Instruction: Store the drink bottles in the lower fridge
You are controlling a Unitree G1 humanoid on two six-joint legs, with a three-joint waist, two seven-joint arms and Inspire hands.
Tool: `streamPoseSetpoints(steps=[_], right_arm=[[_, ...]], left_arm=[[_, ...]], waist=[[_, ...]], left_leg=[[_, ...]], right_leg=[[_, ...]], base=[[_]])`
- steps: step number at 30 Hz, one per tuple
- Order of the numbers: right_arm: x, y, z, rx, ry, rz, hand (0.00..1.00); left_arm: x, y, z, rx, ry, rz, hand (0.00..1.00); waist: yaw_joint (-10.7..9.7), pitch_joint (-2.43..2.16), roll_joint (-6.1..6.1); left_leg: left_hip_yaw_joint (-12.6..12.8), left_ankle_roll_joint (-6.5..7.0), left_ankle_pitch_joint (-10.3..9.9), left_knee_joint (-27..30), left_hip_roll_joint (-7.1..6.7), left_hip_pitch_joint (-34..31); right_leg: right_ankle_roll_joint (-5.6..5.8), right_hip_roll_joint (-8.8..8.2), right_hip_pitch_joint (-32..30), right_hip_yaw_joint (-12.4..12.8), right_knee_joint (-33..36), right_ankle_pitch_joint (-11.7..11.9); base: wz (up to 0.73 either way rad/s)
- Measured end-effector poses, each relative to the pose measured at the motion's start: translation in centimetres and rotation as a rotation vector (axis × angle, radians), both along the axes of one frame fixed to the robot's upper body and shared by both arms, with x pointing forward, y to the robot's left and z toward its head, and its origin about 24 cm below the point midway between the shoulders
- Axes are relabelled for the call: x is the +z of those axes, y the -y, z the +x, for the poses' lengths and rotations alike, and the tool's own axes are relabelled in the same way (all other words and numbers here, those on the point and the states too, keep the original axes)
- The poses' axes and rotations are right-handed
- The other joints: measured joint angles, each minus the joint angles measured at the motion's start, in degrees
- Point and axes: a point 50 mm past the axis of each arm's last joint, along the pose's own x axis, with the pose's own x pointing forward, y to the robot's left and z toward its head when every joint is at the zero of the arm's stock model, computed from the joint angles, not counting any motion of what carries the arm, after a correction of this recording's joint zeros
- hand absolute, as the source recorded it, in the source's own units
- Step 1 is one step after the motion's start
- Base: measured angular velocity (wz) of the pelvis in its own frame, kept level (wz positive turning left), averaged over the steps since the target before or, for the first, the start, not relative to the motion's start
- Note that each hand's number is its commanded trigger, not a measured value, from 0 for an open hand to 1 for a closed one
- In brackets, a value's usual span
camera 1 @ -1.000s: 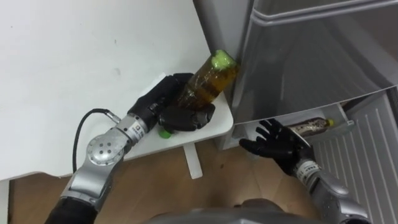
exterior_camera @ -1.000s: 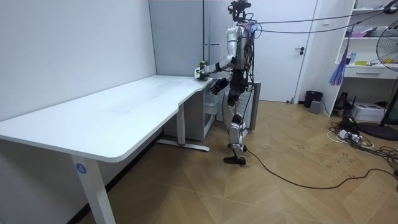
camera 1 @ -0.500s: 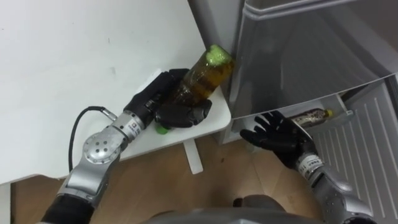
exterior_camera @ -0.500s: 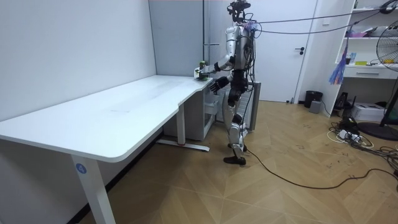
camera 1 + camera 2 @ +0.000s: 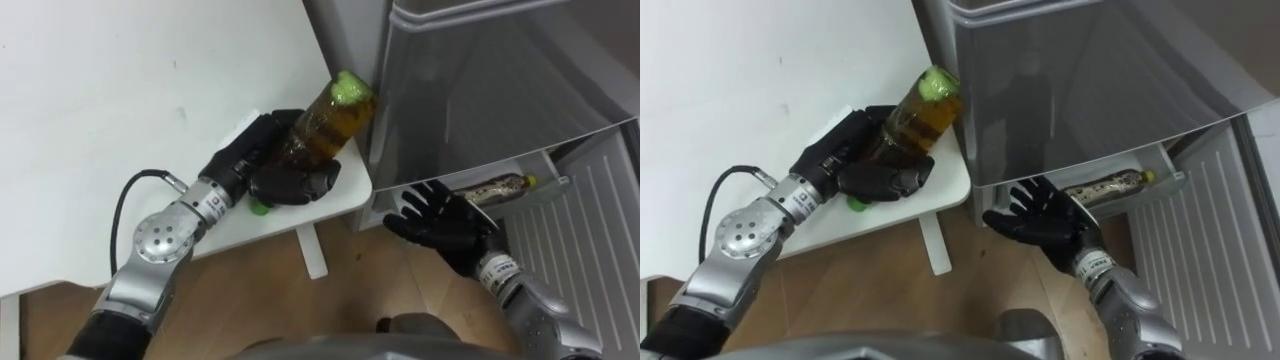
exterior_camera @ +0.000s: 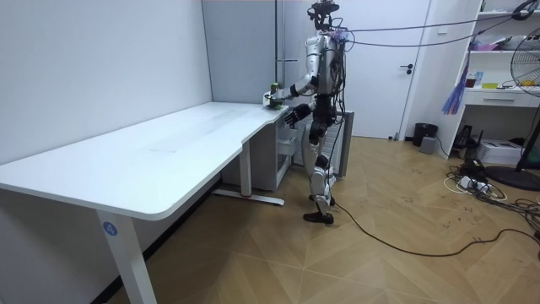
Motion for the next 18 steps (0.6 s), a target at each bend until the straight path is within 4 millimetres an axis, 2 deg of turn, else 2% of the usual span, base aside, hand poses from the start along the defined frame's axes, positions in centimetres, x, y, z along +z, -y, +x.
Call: streamPoseSetpoints(steps=[3,10,18], right_arm=[[-0.2,0.2,-0.3,0.008,-0.006,0.013,0.0],[-0.4,0.3,-0.9,-0.007,-0.02,0.043,0.0],[-0.7,0.6,-2.0,-0.045,-0.034,0.084,0.0]], left_arm=[[0.1,-0.1,0.2,0.004,0.005,0.008,1.0],[0.2,-0.1,0.5,-0.008,0.011,0.016,1.0],[0.5,-0.2,0.6,0.024,0.01,-0.029,1.0]], waist=[[-0.68,-0.01,0.05],[-0.72,-0.03,0.04],[-0.34,-0.37,0.02]], left_leg=[[-0.07,0.04,0.02,-0.06,0.02,-0.09],[-0.16,0.15,0.09,-0.04,0.0,-0.31],[0.0,0.18,0.13,0.22,0.1,-0.01]], right_leg=[[0.05,-0.09,0.0,-0.13,-0.01,0.03],[0.07,-0.18,-0.32,-0.15,0.28,0.04],[0.05,-0.19,-0.14,-0.77,-0.1,0.08]], base=[[0.03],[0.0],[0.0]])
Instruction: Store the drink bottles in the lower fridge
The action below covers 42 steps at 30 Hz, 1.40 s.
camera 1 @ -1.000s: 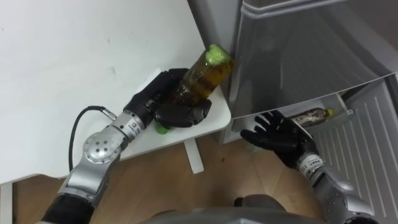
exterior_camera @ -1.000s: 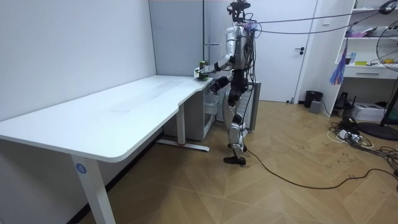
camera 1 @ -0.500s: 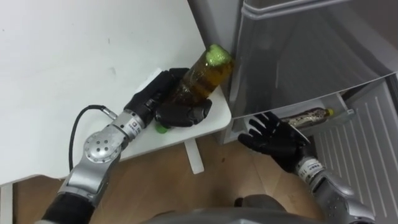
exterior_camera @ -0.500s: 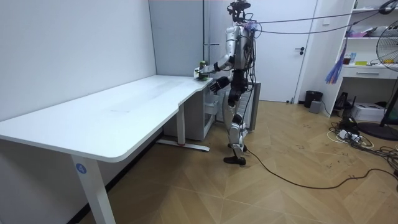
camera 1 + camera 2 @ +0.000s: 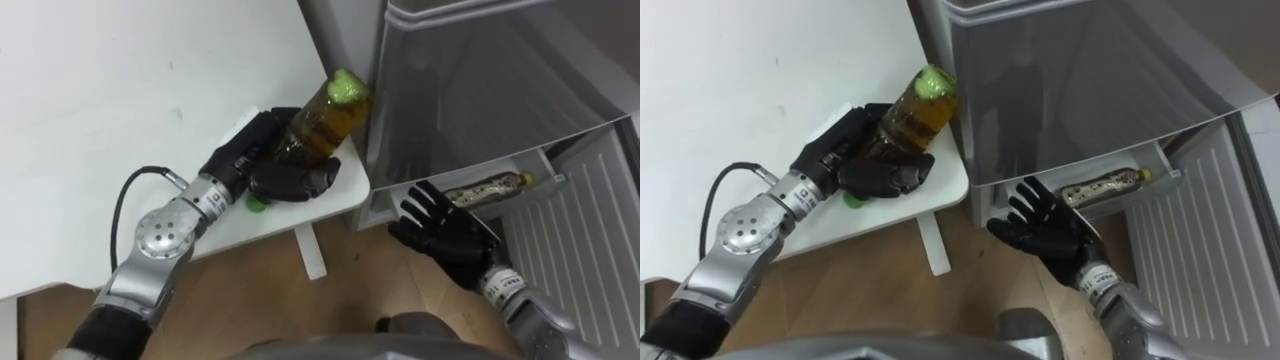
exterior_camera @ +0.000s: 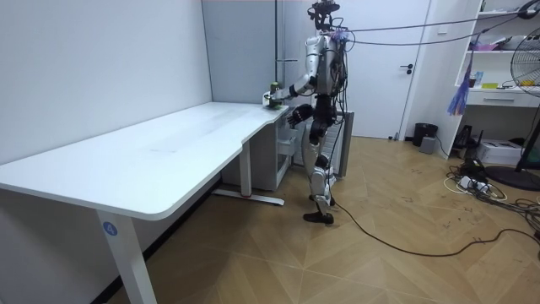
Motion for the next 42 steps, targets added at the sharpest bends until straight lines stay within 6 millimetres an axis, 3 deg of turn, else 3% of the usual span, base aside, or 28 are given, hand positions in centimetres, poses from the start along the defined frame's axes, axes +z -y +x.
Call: streamPoseSetpoints(steps=[6,10,14,18,21,26,33,42], right_arm=[[-0.1,0.8,-1.4,-0.041,-0.012,-0.004,0.0],[-0.2,1.3,-2.2,-0.066,-0.011,-0.01,0.0],[-0.5,1.8,-3.4,-0.092,-0.034,-0.011,0.0],[-0.4,2.6,-4.4,-0.115,-0.037,-0.029,0.0],[-0.4,2.7,-4.8,-0.12,-0.046,-0.033,0.0],[-0.5,2.8,-5.3,-0.125,-0.06,-0.036,0.0],[-0.8,2.8,-6.1,-0.124,-0.094,-0.048,0.0],[-0.7,3.2,-6.3,-0.142,-0.101,-0.067,0.0]], left_arm=[[0.1,-1.1,0.0,0.066,-0.017,-0.038,1.0],[0.6,-3.5,-0.3,0.202,-0.016,-0.09,1.0],[1.5,-6.4,-0.3,0.374,0.029,-0.125,1.0],[2.5,-10.0,-1.9,0.587,0.087,-0.135,1.0],[2.4,-11.5,-2.6,0.734,0.096,-0.193,1.0],[1.3,-13.4,-4.9,0.931,0.047,-0.261,1.0],[-0.8,-14.9,-6.9,1.12,-0.036,-0.264,1.0],[-1.5,-15.8,-8.6,1.236,-0.076,-0.295,1.0]], waist=[[1.64,0.07,-0.12],[3.51,0.04,-0.06],[6.71,-0.07,0.14],[8.36,-0.11,0.26],[10.36,-0.1,0.22],[11.25,0.14,0.05],[13.82,0.08,0.05],[15.37,-0.02,0.07]], left_leg=[[-0.05,-0.04,-0.01,-0.28,0.08,0.51],[-0.23,-0.29,-0.15,0.17,0.53,-0.19],[-0.55,-0.38,-0.16,0.41,0.72,0.07],[-0.74,-0.4,-0.17,-0.21,0.7,0.95],[-0.73,-0.41,-0.18,-0.28,0.62,1.22],[-1.18,-0.48,-0.23,-1.31,0.62,3.78],[-3.34,-0.55,-0.31,-0.84,0.49,3.8],[-3.96,-0.56,-0.31,-0.94,0.46,3.56]], right_leg=[[-0.01,0.21,0.18,0.52,-0.03,0.03],[-0.31,0.4,-0.06,-0.74,-0.17,0.22],[-0.42,0.5,0.78,-1.17,-1.09,0.28],[-0.41,0.55,1.41,-0.86,-1.11,0.27],[-0.4,0.49,1.56,-1.07,-1.02,0.27],[-0.37,0.45,4.26,-2.71,-1.34,0.25],[-0.37,0.2,5.46,-5.59,-2.01,0.25],[-0.36,0.2,5.68,-5.85,-2.01,0.24]], base=[[-0.04],[0.03],[0.06],[0.03],[-0.01],[0.03],[0.13],[0.05]])
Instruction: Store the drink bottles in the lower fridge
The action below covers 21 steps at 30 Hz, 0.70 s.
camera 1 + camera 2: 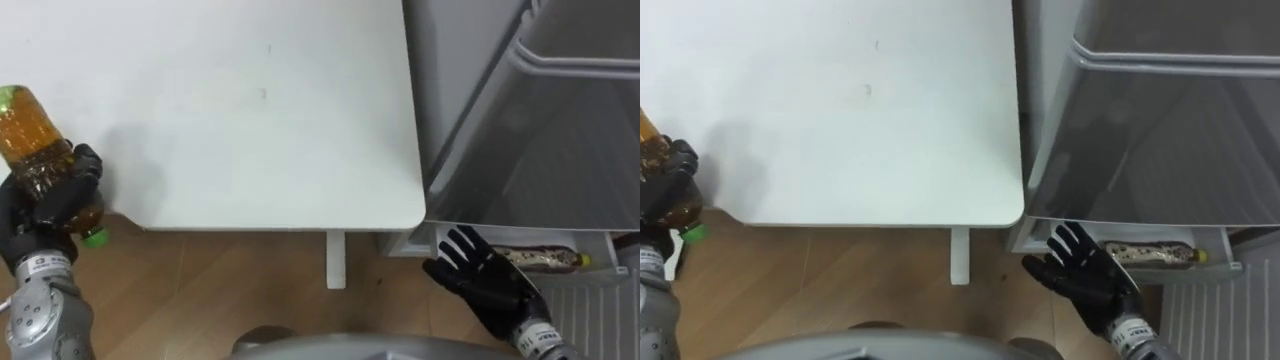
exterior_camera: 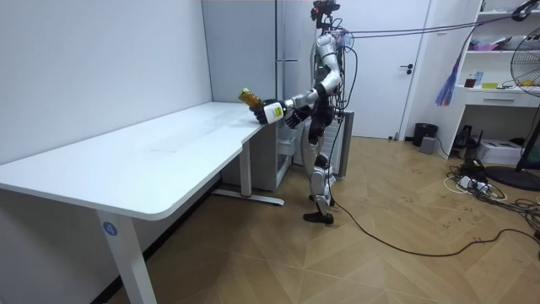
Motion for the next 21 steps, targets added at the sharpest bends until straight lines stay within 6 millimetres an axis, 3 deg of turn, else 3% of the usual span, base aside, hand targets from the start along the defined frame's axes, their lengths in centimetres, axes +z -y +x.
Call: streamPoseSetpoints(steps=[8,11,16,21], right_arm=[[0.8,-0.2,0.3,0.015,0.048,-0.005,0.0],[0.8,-0.2,0.3,0.044,0.044,-0.023,0.0],[0.7,-0.4,-0.4,0.1,0.038,-0.024,0.0],[0.7,-0.6,-0.4,0.137,0.042,-0.023,0.0]], left_arm=[[0.0,0.0,0.0,-0.006,0.004,-0.007,1.0],[0.2,0.3,0.2,-0.036,0.01,0.009,1.0],[2.5,1.4,1.1,-0.124,0.118,0.029,1.0],[4.0,3.4,2.4,-0.299,0.192,0.046,1.0]], waist=[[-0.42,0.04,0.16],[-1.54,0.08,0.22],[-1.92,0.09,0.15],[-4.49,0.33,-0.03]], left_leg=[[-0.23,-0.01,-0.01,0.32,-0.01,-0.32],[-0.96,0.0,-0.07,1.14,-0.07,-1.21],[-1.04,-0.01,-0.05,1.17,-0.07,-1.73],[-1.62,0.02,-0.03,1.21,-0.29,-2.11]], right_leg=[[0.0,-0.02,-0.09,-0.25,0.01,0.0],[0.0,-0.15,-0.33,-0.46,0.04,0.0],[0.0,-0.21,-0.63,-1.18,0.05,0.0],[0.04,-0.36,-0.56,-1.22,-0.05,-0.03]], base=[[0.01],[0.12],[0.03],[0.05]])
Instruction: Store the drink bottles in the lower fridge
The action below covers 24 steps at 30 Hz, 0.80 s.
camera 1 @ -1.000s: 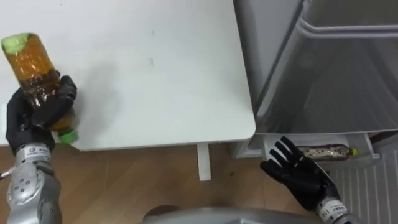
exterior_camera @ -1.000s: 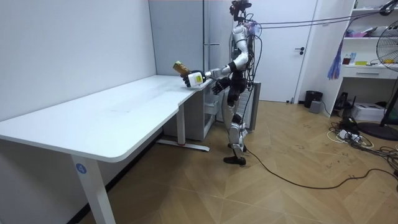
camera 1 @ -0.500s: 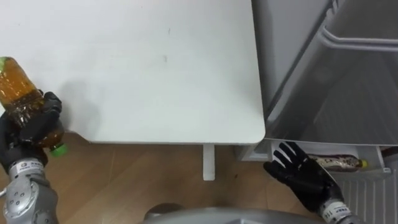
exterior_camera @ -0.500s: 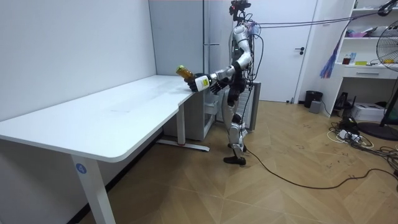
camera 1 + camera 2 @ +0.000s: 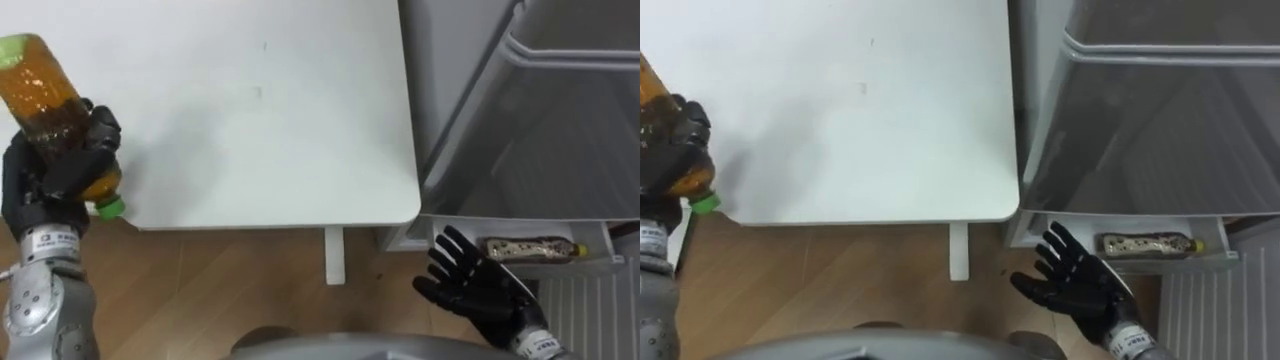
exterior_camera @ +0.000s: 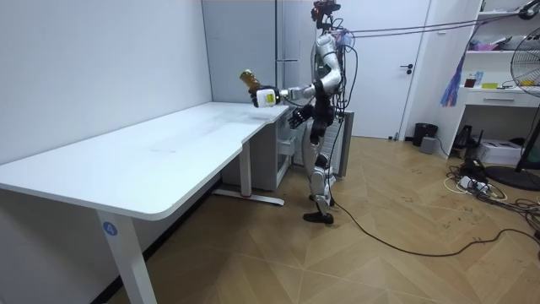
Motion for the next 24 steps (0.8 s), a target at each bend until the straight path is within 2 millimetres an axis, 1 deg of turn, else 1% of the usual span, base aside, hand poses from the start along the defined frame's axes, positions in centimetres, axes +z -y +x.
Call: streamPoseSetpoints(steps=[3,4,6,7,9,10,11,12,14,15,16,18,19,21,24], right_arm=[[0.3,-0.3,0.4,0.033,0.028,0.022,0.0],[0.3,-0.3,0.4,0.039,0.029,0.025,0.0],[0.3,-0.4,0.4,0.053,0.033,0.035,0.0],[0.3,-0.4,0.4,0.054,0.033,0.036,0.0],[0.2,-0.4,0.4,0.061,0.033,0.041,0.0],[0.2,-0.5,0.5,0.065,0.035,0.042,0.0],[0.3,-0.4,0.6,0.071,0.04,0.045,0.0],[0.4,-0.3,0.8,0.078,0.045,0.046,0.0],[0.4,-0.1,1.0,0.087,0.042,0.046,0.0],[0.2,-0.1,1.2,0.101,0.026,0.045,0.0],[0.1,-0.1,1.4,0.112,0.018,0.045,0.0],[0.0,-0.3,1.8,0.149,0.01,0.044,0.0],[0.0,-0.4,2.0,0.153,0.011,0.046,0.0],[0.0,-0.3,2.1,0.16,0.006,0.054,0.0],[0.5,0.1,2.3,0.146,0.025,0.067,0.0]], left_arm=[[0.5,2.2,0.8,-0.189,0.024,0.029,1.0],[0.6,2.7,0.9,-0.226,0.026,0.033,1.0],[0.7,4.2,1.2,-0.376,0.021,0.066,1.0],[0.7,4.4,1.3,-0.411,0.014,0.078,1.0],[0.8,5.3,1.4,-0.522,-0.014,0.112,1.0],[0.9,5.5,1.4,-0.548,-0.018,0.118,1.0],[1.2,5.8,1.5,-0.602,-0.022,0.13,1.0],[1.6,6.2,1.6,-0.653,-0.016,0.143,1.0],[2.0,6.9,1.6,-0.721,-0.007,0.149,1.0],[2.1,7.5,1.6,-0.765,-0.002,0.151,1.0],[2.2,7.9,1.6,-0.79,0.0,0.151,1.0],[2.1,9.3,1.5,-0.89,0.006,0.135,1.0],[2.0,9.6,1.4,-0.912,0.005,0.13,1.0],[1.9,10.5,1.3,-0.992,-0.01,0.112,1.0],[2.2,10.6,1.5,-1.055,-0.009,0.131,1.0]], waist=[[-0.71,0.03,-0.53],[-0.88,0.04,-0.65],[-1.46,0.19,-0.83],[-1.62,0.2,-0.81],[-2.92,0.23,-0.75],[-3.4,0.26,-0.7],[-4.23,0.28,-0.6],[-4.85,0.4,-0.38],[-5.54,0.52,0.2],[-6.64,0.4,0.53],[-7.01,0.37,0.79],[-8.2,0.4,1.43],[-8.39,0.37,1.55],[-9.97,0.33,1.76],[-10.63,0.35,1.78]], left_leg=[[0.39,0.0,0.02,0.32,0.02,-1.13],[0.43,0.0,0.02,0.46,0.03,-1.33],[0.53,0.0,0.02,0.82,0.03,-1.67],[0.63,0.01,0.02,0.82,0.04,-1.66],[0.46,0.01,0.01,0.87,0.07,-1.78],[0.33,0.01,0.01,0.98,0.07,-2.0],[0.31,0.01,0.01,1.3,0.04,-2.56],[0.34,0.03,-0.01,1.63,0.04,-2.76],[0.61,0.04,-0.02,1.62,0.03,-2.53],[0.6,0.04,-0.02,1.61,0.0,-2.47],[0.5,0.04,-0.02,1.6,-0.04,-2.46],[0.45,0.06,0.0,1.63,-0.09,-2.44],[0.45,0.06,0.0,1.64,-0.06,-2.45],[0.5,0.04,0.0,1.65,0.01,-2.55],[0.68,0.02,-0.02,1.64,0.08,-2.74]], right_leg=[[-0.01,-0.02,-1.21,0.02,0.03,0.0],[-0.01,-0.01,-1.38,0.0,0.03,0.01],[-0.02,-0.03,-1.68,0.06,0.02,0.01],[-0.02,-0.03,-1.71,0.12,0.02,0.01],[-0.02,-0.03,-1.7,0.24,-0.03,0.01],[-0.02,-0.03,-1.78,0.23,-0.02,0.01],[-0.02,-0.06,-2.17,0.48,-0.01,0.01],[-0.02,-0.06,-2.4,0.98,-0.01,0.01],[-0.02,-0.07,-2.37,1.63,0.07,0.01],[-0.02,-0.08,-2.32,1.8,0.07,0.01],[-0.02,-0.1,-2.29,1.8,0.07,0.01],[-0.02,-0.13,-2.29,1.89,0.15,0.01],[-0.02,-0.11,-2.29,1.92,0.19,0.01],[-0.02,-0.04,-2.28,1.95,0.23,0.01],[-0.02,0.06,-2.43,1.9,0.21,0.0]], base=[[-0.07],[0.0],[0.0],[0.0],[0.03],[0.11],[0.09],[0.06],[-0.07],[-0.05],[0.0],[0.0],[-0.03],[0.0],[-0.03]])
